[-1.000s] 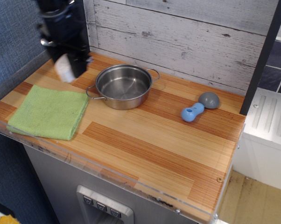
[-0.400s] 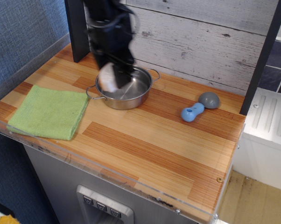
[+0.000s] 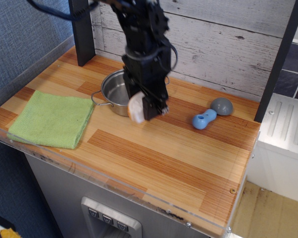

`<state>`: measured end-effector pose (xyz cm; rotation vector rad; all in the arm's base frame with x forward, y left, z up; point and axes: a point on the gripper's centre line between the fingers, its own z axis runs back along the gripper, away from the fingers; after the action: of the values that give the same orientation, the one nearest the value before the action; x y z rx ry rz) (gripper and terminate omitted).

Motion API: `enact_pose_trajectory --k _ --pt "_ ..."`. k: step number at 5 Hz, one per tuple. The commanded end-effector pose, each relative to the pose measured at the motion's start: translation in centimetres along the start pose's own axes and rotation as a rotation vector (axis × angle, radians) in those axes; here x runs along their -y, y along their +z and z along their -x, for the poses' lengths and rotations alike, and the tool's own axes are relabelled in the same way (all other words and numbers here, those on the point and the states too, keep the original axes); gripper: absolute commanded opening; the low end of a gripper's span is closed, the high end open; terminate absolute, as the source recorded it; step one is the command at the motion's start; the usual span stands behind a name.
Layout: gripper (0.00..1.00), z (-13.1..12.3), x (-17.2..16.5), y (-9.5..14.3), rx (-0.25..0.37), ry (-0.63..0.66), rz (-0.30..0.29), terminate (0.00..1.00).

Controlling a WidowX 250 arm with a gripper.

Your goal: Place the soap in the middle of the table.

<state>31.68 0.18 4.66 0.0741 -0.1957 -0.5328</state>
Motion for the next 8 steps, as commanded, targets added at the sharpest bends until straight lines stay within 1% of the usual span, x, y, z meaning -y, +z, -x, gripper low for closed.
enact_pose_trajectory --k 1,2,3,4,6,7,8 --pt "0.00 1.5 2.1 -1.4 -0.032 -0.071 0.007 0.00" --pt "0.00 2.6 2.1 -2.2 -0.059 -0.060 0.015 0.00" --pt "1.00 2.7 1.4 -2.4 -0.077 -0.026 0.011 0.00" --pt "1.00 2.8 0.8 -2.0 -0.085 0.015 -0.019 0.00" --pt "1.00 3.0 0.5 -1.7 -0.094 0.032 -0.023 0.00" --pt "1.00 2.2 0.4 -0.3 -0.051 0.026 0.001 0.00" --pt "1.00 1.5 0.2 2.8 0.038 0.028 0.028 0.00"
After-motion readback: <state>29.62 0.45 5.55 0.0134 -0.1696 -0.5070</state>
